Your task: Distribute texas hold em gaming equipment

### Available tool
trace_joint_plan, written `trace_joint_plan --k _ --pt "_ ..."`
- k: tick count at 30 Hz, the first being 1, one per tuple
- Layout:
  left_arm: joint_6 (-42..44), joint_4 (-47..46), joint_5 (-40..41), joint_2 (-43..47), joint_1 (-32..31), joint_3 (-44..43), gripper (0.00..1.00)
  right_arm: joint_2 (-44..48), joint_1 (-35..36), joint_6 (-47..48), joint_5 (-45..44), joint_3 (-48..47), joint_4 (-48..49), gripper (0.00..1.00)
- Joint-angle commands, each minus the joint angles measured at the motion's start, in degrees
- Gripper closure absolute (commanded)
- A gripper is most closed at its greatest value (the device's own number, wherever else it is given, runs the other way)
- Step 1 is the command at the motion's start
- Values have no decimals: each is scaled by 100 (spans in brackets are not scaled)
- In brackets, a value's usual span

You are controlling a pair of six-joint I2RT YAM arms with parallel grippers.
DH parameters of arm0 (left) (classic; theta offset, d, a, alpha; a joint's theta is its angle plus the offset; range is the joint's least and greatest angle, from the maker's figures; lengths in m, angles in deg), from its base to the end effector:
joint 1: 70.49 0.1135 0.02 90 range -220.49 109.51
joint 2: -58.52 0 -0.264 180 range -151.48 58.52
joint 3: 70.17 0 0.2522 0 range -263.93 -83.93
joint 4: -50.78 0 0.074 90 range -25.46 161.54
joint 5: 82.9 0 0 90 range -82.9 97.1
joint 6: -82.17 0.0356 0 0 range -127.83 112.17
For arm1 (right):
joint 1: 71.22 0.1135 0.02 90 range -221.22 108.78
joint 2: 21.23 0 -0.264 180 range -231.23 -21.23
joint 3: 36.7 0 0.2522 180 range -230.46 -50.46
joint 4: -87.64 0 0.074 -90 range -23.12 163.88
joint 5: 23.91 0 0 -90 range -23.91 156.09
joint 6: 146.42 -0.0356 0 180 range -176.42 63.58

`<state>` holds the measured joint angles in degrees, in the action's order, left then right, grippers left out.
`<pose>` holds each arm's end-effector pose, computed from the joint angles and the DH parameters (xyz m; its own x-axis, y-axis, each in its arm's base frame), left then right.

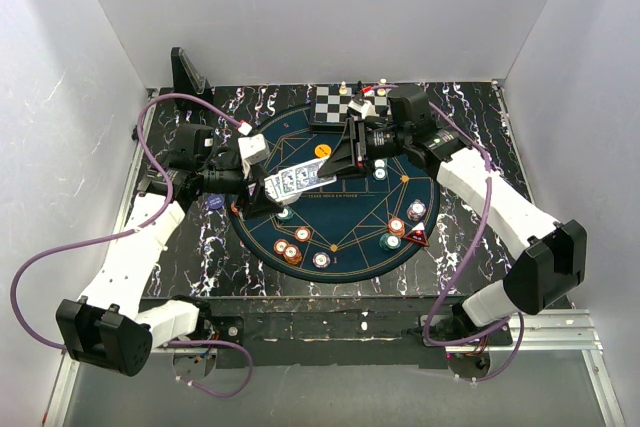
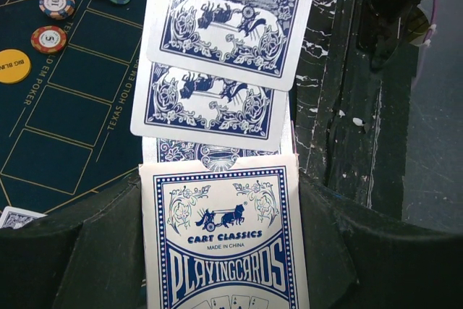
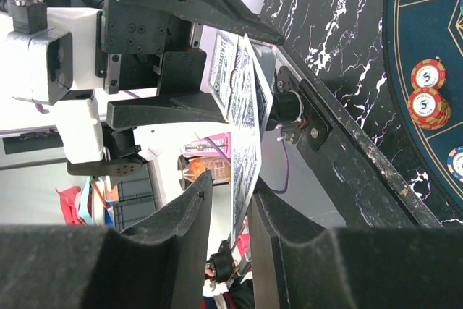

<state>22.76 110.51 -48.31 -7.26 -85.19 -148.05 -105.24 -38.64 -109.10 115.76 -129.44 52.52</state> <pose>0.2071 -0.0846 0.3375 -0.2688 0.3692 -0.8896 0.9496 0.2561 -0.1806 0.2623 0.1998 0.3712 -0.9618 -0.0038 -0.2736 -0.2623 0.2980 0.9178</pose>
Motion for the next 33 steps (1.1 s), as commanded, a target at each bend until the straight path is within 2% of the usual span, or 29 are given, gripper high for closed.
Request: trace_joint_plan --k 1,13,15,19,22,33 --pt "-71 -133 -417 188 29 -110 100 -107 12 -84 139 -232 168 66" --pt "351 175 -417 179 29 -145 100 -318 117 -75 254 -346 106 68" --pt "360 166 -382 188 29 -145 100 -336 161 -66 262 -355 106 65" --pt "413 193 -303 206 29 -136 100 -318 214 -40 228 -311 97 49" --pt "404 193 -277 197 28 -145 100 -248 214 4 210 -214 71 43" --pt "272 61 -277 214 37 -127 100 139 214 215 78 295 -263 38"
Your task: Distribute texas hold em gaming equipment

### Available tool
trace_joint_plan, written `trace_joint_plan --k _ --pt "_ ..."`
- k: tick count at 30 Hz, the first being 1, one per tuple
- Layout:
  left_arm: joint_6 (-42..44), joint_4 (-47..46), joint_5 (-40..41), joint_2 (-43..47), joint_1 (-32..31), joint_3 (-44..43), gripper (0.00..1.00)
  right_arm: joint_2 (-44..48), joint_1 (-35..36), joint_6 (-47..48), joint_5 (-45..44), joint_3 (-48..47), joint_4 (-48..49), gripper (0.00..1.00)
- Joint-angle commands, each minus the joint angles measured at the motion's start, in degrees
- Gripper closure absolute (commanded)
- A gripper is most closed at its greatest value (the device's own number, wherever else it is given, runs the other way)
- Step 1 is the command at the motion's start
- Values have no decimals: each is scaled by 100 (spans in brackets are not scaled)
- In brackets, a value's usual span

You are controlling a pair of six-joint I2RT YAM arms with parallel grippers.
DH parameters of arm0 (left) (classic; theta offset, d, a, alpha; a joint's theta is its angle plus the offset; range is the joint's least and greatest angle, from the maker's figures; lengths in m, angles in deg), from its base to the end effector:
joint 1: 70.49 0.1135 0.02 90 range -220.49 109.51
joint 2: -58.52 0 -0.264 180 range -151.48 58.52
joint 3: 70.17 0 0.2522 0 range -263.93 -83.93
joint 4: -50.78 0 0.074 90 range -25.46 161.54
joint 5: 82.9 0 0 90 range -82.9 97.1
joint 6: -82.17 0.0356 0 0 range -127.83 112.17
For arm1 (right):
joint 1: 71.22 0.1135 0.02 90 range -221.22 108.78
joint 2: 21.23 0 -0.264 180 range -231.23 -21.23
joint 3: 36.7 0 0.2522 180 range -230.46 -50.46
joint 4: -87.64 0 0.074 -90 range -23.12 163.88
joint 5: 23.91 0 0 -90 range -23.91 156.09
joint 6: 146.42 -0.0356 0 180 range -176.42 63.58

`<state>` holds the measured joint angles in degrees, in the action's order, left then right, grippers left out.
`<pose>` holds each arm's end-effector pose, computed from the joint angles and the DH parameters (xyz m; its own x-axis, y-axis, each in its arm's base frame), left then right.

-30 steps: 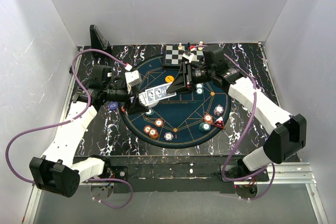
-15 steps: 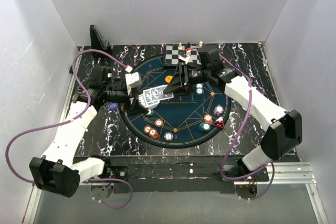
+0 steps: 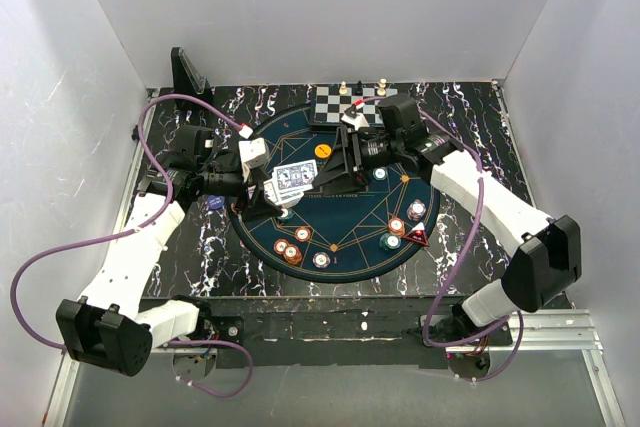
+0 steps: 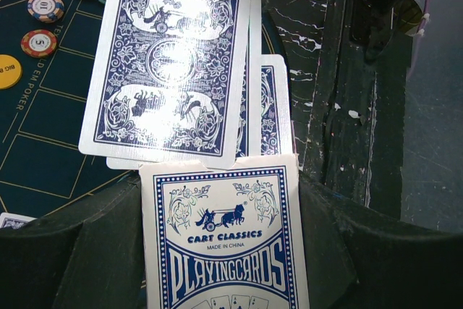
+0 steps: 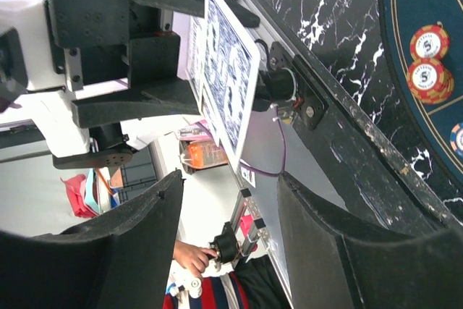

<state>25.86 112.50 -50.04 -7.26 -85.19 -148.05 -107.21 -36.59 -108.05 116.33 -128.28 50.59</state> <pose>0.2040 -0.0844 0.3360 -0.2447 0.3754 -0.8940 0.9613 0.2146 -0.1730 0.2601 0.2129 0.3510 -0.9745 -0.0636 -0.2151 -0.2240 0.3278 0.9178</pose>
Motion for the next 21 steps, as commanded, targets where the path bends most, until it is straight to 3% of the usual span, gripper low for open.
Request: trace_joint_plan --k 1,10,21 --pt "-56 -164 -113 206 37 -127 100 353 17 93 -5 214 -62 38" --pt "111 -42 -25 153 37 -224 100 292 44 -233 -365 268 571 39" --pt "287 143 -25 153 28 -277 100 -455 166 163 -884 -699 9 37"
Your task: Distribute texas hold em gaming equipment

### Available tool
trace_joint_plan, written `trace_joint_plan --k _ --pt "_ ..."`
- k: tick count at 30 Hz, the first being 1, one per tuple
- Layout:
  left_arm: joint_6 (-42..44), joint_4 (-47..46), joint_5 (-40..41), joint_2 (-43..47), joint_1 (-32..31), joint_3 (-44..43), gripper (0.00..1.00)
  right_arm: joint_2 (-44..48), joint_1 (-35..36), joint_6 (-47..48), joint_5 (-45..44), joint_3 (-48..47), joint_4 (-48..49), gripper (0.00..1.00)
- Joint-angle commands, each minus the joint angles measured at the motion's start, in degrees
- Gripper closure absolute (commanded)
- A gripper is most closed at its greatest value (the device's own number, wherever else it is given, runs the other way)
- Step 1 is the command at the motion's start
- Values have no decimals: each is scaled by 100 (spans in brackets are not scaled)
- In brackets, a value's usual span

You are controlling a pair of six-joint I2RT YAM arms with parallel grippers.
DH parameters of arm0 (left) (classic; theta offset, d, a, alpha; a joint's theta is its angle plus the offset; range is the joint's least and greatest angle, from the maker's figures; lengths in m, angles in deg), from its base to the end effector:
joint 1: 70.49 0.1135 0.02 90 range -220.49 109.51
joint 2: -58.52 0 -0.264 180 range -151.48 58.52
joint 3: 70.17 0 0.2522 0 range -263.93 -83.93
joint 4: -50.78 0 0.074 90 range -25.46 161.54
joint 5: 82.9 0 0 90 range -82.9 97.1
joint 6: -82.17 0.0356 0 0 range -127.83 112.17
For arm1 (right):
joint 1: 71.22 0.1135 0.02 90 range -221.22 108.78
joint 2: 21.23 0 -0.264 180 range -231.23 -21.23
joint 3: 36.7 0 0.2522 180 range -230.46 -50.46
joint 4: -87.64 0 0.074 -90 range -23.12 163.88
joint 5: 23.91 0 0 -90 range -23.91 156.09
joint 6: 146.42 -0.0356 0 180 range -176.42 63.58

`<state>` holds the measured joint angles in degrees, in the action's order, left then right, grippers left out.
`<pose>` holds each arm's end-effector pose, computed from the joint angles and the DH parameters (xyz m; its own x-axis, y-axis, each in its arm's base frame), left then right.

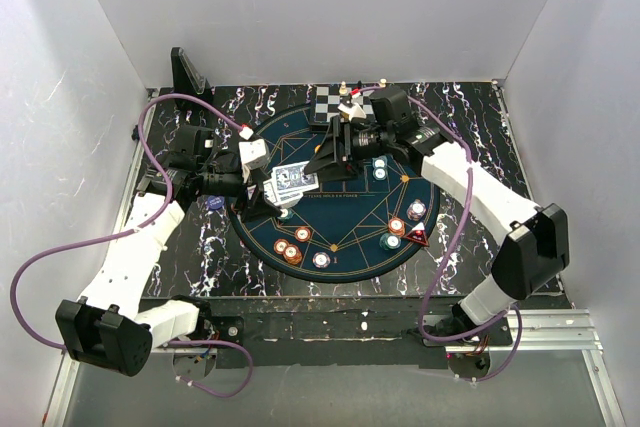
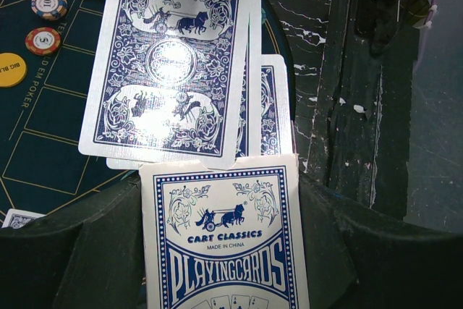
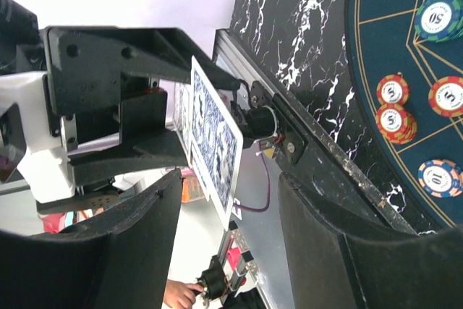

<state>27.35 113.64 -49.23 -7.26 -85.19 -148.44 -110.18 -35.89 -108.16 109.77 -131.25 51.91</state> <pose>0.2031 -0.0839 0.3366 -0.2320 0.3911 -0.8906 0.9639 0.2156 -0.1564 0.2733 0.2239 0.3520 -0.9646 0.0123 -0.2634 -0.2392 0.3794 0.8938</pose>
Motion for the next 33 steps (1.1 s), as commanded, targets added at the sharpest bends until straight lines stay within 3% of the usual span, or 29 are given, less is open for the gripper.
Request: trace_joint_plan --k 1,21,33 --pt "147 29 -106 162 28 -237 100 -167 123 165 -263 -428 -114 37" --pt "94 -59 -158 215 28 -237 100 228 466 534 -1037 -112 -579 48" --pt "42 -120 -158 206 37 -272 100 492 536 692 -993 55 -834 50"
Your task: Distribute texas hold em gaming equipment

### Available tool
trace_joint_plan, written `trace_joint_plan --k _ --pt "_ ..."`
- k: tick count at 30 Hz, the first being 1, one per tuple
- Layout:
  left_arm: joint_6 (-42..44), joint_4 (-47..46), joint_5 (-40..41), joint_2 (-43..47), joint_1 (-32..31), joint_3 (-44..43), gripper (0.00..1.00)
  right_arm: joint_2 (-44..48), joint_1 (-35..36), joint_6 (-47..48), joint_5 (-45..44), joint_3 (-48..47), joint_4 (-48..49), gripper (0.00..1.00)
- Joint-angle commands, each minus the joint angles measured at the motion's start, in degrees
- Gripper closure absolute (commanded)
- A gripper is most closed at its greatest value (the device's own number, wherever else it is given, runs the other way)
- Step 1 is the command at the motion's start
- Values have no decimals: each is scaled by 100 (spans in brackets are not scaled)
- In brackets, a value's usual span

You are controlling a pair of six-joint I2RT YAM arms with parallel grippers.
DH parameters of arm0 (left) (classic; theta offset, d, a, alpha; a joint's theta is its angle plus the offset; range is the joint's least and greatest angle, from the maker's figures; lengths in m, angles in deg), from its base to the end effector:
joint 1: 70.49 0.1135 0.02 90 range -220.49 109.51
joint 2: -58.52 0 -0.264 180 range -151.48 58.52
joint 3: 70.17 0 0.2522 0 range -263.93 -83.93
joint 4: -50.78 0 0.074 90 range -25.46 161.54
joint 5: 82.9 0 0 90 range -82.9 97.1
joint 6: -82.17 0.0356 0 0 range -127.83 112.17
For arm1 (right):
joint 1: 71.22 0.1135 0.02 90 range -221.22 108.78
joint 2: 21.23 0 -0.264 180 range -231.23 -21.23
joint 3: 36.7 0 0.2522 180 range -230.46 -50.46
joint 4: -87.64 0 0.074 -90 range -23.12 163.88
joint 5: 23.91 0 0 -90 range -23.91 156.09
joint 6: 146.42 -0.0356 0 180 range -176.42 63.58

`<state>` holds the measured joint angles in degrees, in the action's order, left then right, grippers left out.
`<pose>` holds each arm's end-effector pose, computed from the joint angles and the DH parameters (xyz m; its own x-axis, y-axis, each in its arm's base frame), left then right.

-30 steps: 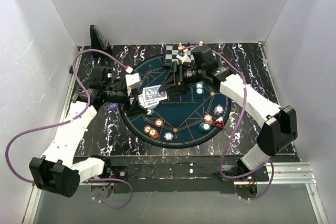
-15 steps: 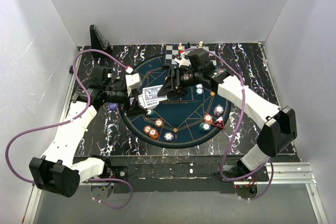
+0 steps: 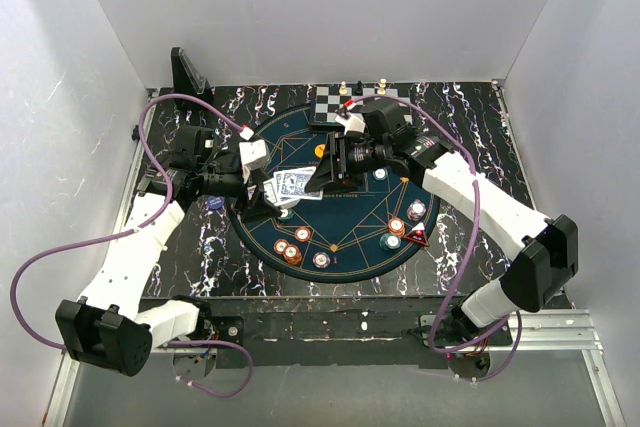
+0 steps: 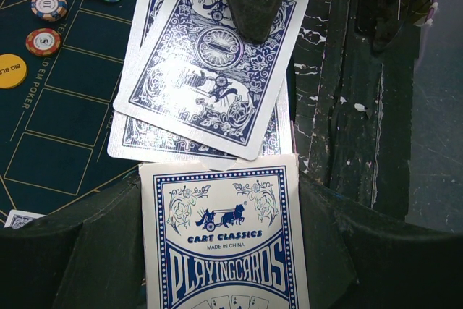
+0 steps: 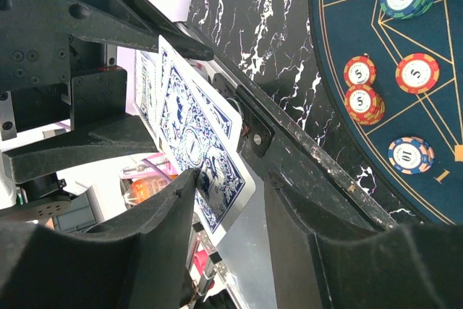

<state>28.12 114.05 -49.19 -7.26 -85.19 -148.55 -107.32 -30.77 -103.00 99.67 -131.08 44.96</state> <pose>0.2026 -0.0838 0.3368 -0.2236 0.3955 -0.8908 0.9661 0.2110 -0.1488 0.2438 0.2337 0.3547 -0.9403 -0.0065 -0.3403 -0.2981 0.4984 0.8141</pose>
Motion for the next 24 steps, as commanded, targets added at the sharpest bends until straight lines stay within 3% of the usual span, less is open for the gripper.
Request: trace_joint_plan --k 1,24 --pt "-35 -188 -154 206 29 -253 100 215 25 176 34 46 -157 50" --pt "-254 -355 -75 197 28 -218 100 522 -2 -316 438 328 221 56"
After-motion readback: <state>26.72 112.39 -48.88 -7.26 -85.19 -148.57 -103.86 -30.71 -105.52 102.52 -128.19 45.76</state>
